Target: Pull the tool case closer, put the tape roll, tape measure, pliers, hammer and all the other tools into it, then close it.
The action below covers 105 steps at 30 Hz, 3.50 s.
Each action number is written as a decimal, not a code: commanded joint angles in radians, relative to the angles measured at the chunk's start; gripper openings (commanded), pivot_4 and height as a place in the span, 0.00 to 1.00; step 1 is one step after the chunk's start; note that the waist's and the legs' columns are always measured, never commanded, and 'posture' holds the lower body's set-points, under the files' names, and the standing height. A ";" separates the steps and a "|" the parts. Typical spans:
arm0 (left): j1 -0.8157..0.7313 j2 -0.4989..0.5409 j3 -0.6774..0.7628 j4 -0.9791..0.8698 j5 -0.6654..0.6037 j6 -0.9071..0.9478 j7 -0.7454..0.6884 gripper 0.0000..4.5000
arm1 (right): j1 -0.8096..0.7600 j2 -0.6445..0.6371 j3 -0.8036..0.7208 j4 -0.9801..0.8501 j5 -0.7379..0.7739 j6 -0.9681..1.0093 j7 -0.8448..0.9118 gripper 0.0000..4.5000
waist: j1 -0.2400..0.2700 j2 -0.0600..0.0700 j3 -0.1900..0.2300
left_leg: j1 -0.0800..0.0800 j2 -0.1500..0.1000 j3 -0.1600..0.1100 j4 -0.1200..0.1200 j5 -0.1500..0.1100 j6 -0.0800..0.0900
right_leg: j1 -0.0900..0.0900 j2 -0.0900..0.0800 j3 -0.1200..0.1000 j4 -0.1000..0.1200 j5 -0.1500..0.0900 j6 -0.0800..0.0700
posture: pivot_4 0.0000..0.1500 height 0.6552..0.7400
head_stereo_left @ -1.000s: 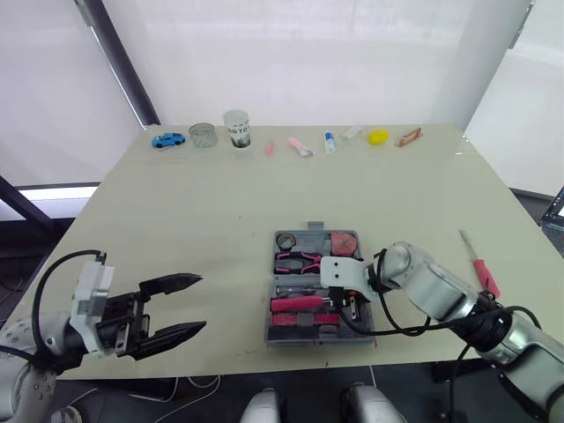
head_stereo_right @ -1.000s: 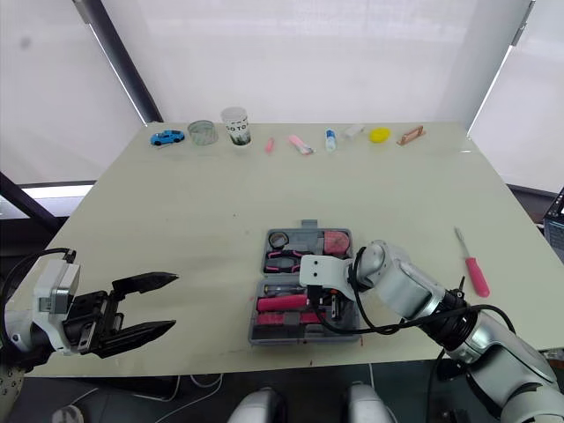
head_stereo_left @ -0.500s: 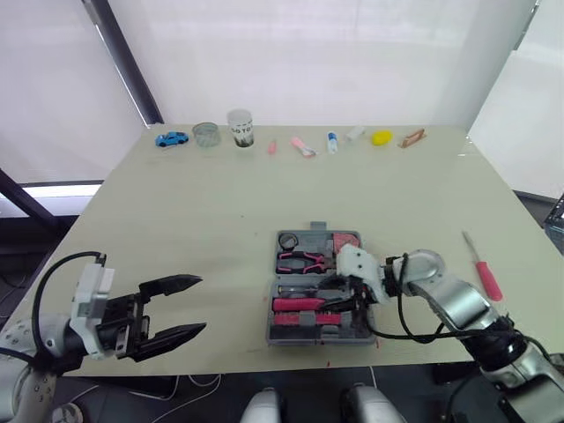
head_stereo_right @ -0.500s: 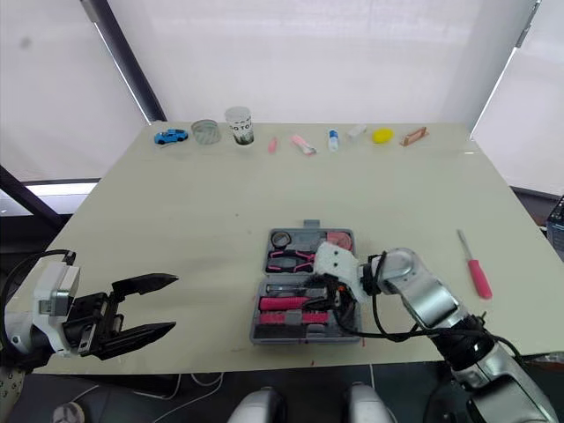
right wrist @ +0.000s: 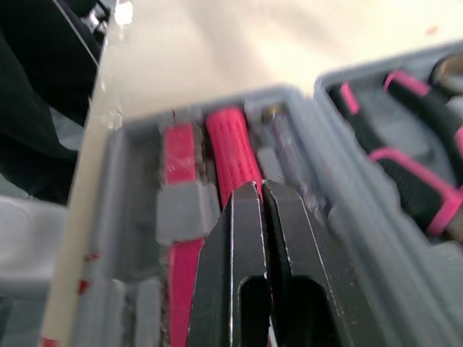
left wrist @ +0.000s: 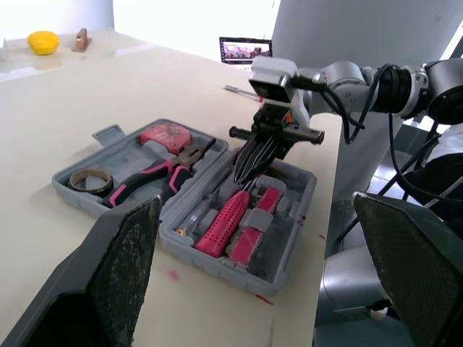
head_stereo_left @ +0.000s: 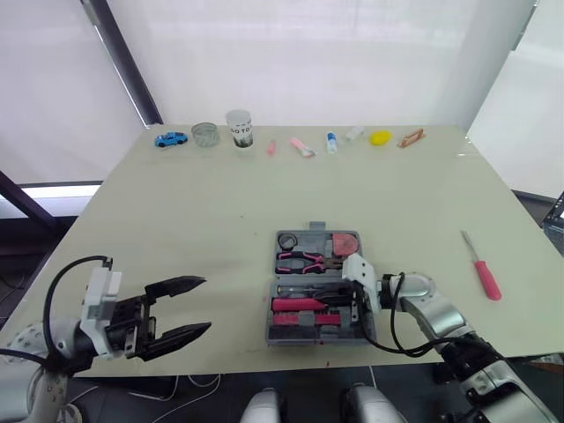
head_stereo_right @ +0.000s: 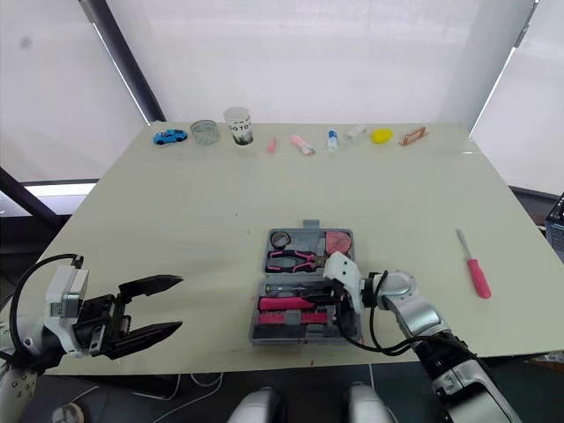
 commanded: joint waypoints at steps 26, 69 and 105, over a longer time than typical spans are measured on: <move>0.143 -0.188 0.106 0.224 0.051 -0.179 0.176 1.00 | 0.567 -0.225 -0.621 -0.316 0.250 -0.003 -0.191 0.99 | 0.010 -0.001 -0.004 | 0.003 0.000 0.000 0.000 0.000 0.000 | 0.003 -0.001 0.000 -0.001 -0.002 -0.001 | 1.00 1.00; -0.179 -0.047 -0.107 -0.279 -0.149 0.136 0.180 1.00 | -0.061 -0.317 -0.601 0.237 -0.008 0.527 -0.726 0.87 | -0.002 0.001 -0.003 | 0.001 -0.003 0.002 -0.002 0.000 0.000 | 0.001 0.001 0.005 -0.002 0.002 0.002 | 1.00 1.00; -0.089 -0.043 -0.084 -0.304 -0.138 0.121 0.221 1.00 | 0.343 0.108 -0.503 -0.811 0.099 1.063 -1.026 0.08 | -0.001 0.003 -0.002 | 0.001 -0.002 -0.001 -0.001 0.000 0.000 | 0.000 0.001 0.005 -0.001 0.000 0.000 | 1.00 1.00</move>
